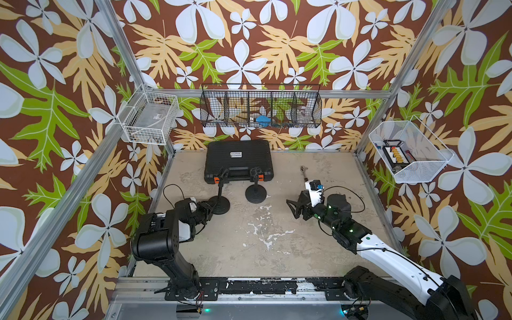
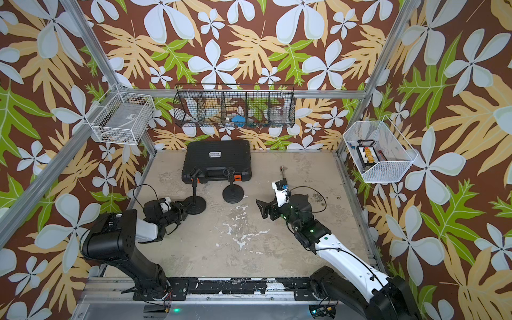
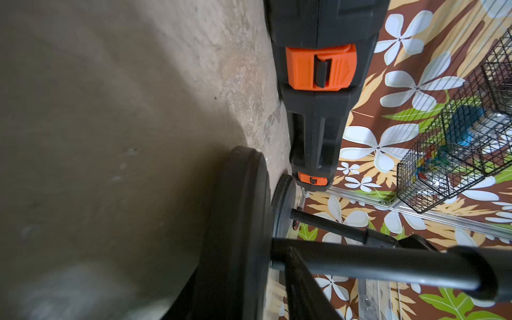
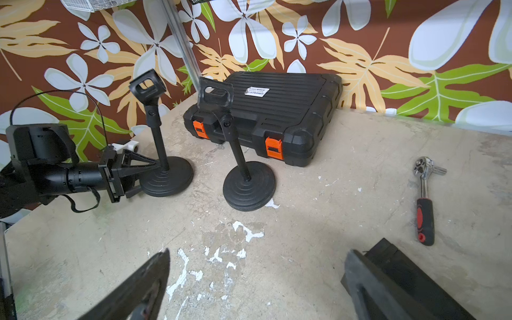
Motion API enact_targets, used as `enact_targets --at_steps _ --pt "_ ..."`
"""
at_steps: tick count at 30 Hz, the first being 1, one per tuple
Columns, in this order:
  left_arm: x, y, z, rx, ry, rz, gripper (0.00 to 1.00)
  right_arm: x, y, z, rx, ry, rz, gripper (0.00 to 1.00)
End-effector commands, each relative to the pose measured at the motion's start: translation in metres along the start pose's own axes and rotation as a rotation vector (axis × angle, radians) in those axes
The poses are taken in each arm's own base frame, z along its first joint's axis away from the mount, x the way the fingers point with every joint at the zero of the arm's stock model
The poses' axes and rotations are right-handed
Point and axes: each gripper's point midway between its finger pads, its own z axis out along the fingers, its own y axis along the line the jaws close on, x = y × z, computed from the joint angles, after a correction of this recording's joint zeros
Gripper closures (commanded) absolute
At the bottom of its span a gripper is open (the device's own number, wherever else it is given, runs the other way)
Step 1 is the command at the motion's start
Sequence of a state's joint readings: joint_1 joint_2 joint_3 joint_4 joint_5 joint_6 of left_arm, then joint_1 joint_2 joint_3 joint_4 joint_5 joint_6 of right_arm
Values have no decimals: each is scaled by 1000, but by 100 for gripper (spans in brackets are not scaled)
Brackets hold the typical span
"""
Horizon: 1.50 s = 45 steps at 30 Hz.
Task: Assemble a microphone stand
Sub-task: Place the microphone stand at the center of the board, then reset both arms
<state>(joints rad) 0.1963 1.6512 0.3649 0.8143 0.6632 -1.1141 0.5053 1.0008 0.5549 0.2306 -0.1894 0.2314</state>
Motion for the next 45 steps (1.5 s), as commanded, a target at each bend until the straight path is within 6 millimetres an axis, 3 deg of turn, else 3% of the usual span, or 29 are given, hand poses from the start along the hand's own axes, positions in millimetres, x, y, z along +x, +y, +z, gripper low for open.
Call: enact_targets --at_steps 1,7,15,18,24,28,31,35,39,42,45 --pt "-3 18 -4 -128 -15 59 54 1 -8 1 40 6 5 0" --pt "-13 32 -18 -313 -52 127 47 6 -37 -1 188 42 -12 0" --pt "-24 37 -33 -439 -89 207 46 -2 -70 -15 253 -16 -1 1" --pt "-40 19 -46 -426 -193 328 46 -4 -92 -19 266 -67 33 1" --pt "-69 -38 -106 -311 -614 614 41 13 -162 -34 452 -134 95 2" --pt "-83 -59 -130 -291 -789 707 39 22 -196 -45 555 -164 93 1" --pt "-91 -57 -128 -339 -838 773 41 28 -212 -47 608 -144 63 0" --pt "-85 -39 -103 -381 -782 882 41 32 -215 -46 615 -173 -4 0" --pt "-67 -62 -99 -250 -808 1019 40 33 -218 -50 643 -214 -39 0" --pt "-55 -69 -98 -147 -824 1070 38 37 -218 -48 641 -218 -52 0" --pt "-53 -68 -87 -176 -776 1091 38 45 -215 -41 607 -207 -68 0"
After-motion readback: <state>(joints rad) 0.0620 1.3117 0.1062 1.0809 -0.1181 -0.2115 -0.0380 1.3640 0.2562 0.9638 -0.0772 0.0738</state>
